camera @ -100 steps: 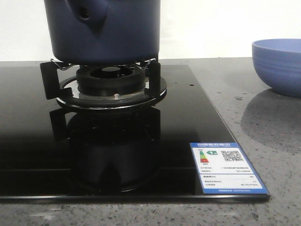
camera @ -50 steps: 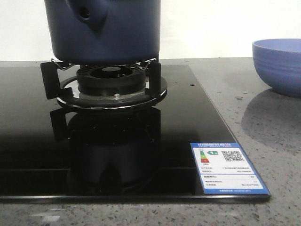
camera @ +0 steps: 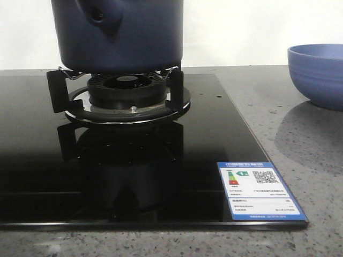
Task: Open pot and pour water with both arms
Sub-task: 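Lower the right gripper onto the light blue bowl rim and close, then lift the bowl with the right gripper and carry it toward the pot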
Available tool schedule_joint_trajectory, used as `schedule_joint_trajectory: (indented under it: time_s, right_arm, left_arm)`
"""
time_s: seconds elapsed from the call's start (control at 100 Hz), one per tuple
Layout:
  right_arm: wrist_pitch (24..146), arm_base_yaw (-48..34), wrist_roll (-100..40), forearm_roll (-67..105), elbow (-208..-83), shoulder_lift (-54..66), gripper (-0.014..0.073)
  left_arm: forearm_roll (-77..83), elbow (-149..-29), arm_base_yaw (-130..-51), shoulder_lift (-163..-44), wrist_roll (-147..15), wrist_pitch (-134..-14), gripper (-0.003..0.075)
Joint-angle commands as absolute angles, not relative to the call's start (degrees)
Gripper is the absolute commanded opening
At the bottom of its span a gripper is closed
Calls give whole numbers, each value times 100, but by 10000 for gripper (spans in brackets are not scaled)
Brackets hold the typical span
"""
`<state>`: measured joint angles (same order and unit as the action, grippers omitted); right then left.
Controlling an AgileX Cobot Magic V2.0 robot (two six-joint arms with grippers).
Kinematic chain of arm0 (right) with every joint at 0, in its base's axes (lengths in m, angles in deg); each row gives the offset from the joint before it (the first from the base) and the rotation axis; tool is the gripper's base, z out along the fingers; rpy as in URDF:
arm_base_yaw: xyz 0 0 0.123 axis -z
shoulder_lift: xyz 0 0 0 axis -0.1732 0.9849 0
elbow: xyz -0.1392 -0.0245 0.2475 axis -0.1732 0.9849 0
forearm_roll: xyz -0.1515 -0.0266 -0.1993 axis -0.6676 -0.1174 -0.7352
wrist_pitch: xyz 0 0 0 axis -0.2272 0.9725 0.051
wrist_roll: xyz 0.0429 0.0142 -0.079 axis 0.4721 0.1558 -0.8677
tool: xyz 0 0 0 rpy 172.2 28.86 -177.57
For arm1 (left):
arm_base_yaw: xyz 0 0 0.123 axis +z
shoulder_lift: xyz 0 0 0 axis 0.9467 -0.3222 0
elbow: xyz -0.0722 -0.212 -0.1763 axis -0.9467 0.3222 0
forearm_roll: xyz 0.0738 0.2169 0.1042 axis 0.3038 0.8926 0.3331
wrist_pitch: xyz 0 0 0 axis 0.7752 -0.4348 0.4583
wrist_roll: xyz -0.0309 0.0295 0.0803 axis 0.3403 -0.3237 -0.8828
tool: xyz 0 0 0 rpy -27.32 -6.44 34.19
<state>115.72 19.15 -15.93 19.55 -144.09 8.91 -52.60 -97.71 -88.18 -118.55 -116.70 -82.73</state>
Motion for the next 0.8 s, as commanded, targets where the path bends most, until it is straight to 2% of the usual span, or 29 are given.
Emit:
schedule_joint_trajectory:
  time_s: [0.0,0.17,0.47,0.59,0.6,0.66,0.67,0.68,0.72,0.79]
  right_arm:
    - [11647,2214,-1537,1926,-15031,1374,451]
    - [12134,2550,-1524,1926,-15715,2369,451]
    - [12381,2620,-1524,1895,-15935,3398,429]
    - [12359,2620,-1524,1895,-15935,3602,284]
    - [12359,2620,-1524,1895,-15935,3618,247]
    - [12330,2620,-1524,1895,-15935,3646,157]
    - [12318,2620,-1524,1895,-15935,3657,117]
    - [12318,2620,-1524,1895,-15935,3655,117]
    - [12301,2620,-1524,1895,-15935,3655,28]
    - [12276,2620,-1524,1895,-15935,3655,-71]
  left_arm:
    - [-5559,-10009,-8624,-11558,-11568,-8109,318]
    - [-5571,-10009,-7970,-11507,-11203,-8373,318]
    - [-5571,-10009,-7141,-11507,-11027,-8801,318]
    - [-5571,-10009,-7086,-11507,-11027,-8801,318]
    - [-5556,-10009,-7086,-11507,-11027,-8791,318]
    - [-5550,-10009,-7086,-11507,-11027,-8791,318]
    - [-5550,-10009,-7086,-11507,-11027,-8791,318]
    - [-5550,-10009,-7086,-11507,-11027,-8791,318]
    - [-5550,-10009,-7086,-11507,-11027,-8791,318]
    - [-5550,-10009,-7086,-11521,-11027,-8791,318]
